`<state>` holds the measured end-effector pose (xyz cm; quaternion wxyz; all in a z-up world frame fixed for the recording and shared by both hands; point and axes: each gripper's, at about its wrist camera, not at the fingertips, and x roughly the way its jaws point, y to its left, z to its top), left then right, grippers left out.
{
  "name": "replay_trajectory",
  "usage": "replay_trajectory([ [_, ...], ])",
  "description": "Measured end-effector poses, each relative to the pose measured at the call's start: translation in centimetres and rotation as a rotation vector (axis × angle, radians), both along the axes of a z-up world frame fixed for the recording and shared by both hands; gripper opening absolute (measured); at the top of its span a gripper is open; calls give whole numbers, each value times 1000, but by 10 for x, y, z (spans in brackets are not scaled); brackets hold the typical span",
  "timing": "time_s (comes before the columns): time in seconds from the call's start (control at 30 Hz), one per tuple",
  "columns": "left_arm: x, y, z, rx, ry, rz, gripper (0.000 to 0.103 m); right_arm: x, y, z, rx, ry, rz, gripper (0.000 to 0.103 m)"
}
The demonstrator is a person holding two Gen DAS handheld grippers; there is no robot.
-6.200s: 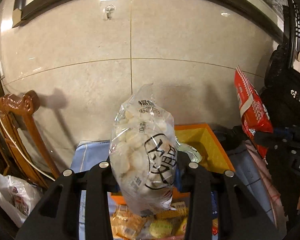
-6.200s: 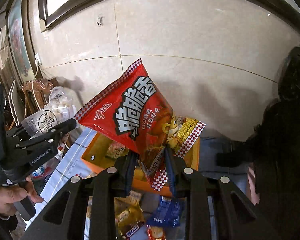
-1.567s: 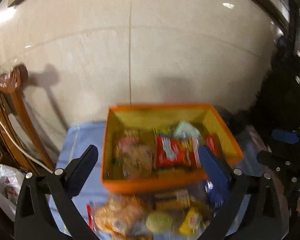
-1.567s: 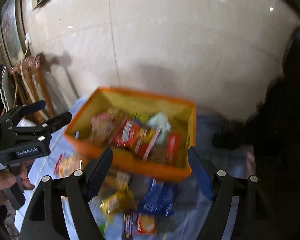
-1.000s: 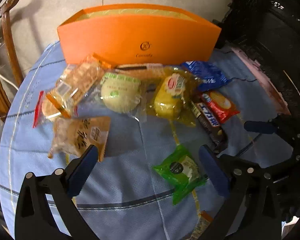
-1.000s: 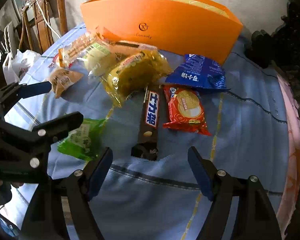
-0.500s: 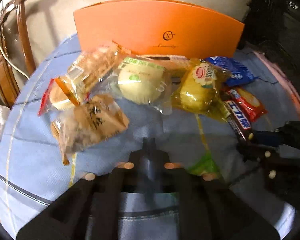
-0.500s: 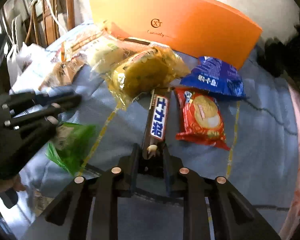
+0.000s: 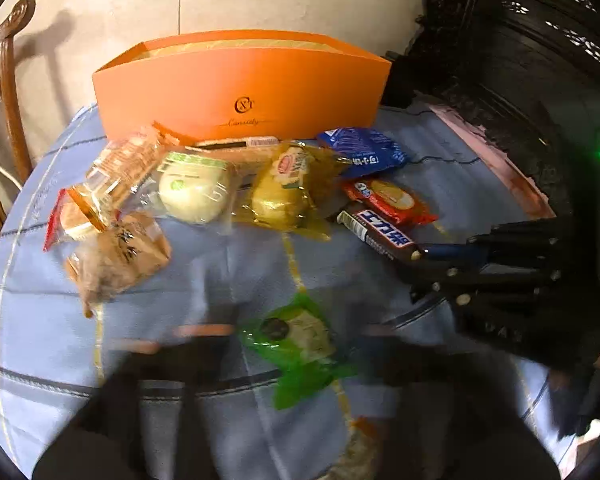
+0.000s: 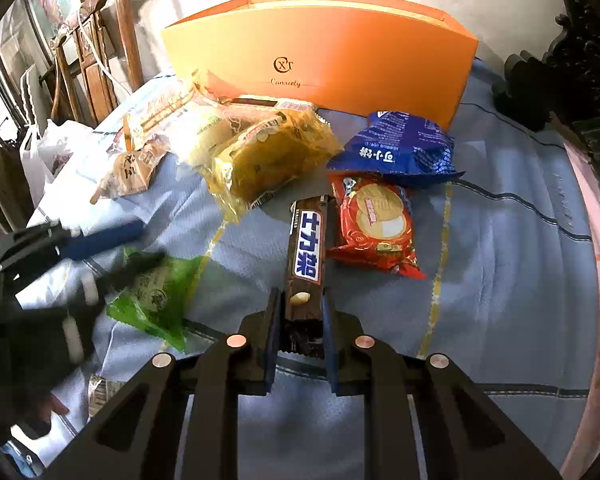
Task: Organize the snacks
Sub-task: 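Grasp the Snickers bar with the right gripper while the left grasps the green packet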
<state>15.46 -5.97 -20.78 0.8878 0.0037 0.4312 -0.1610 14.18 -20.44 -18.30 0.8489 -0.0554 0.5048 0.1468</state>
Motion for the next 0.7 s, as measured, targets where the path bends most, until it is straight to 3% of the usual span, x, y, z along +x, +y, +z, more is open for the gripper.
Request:
replay_trajectory([
  [0.13,-8,-8,1,-60,-8,-25,97,0,-9,-2,2,2,-24,18],
  [0.23,-8,-8,-16,41,15,-1,96,-1,-9,-6,-13,8,-18,19],
  [0.27,-4,-2,-23,50,39,30,60,-1,-8,-6,-11,7,-19,19],
  [0.3,-2,5,-29,33,71,47,33,-2,-8,-6,-9,5,-19,19],
  [0.37,-3,14,-28,49,59,97,33,-2,-7,-6,-7,1,-17,19],
  [0.7,-9,26,14,-18,2,75,32,-1,-1,24,22,-51,-7,18],
])
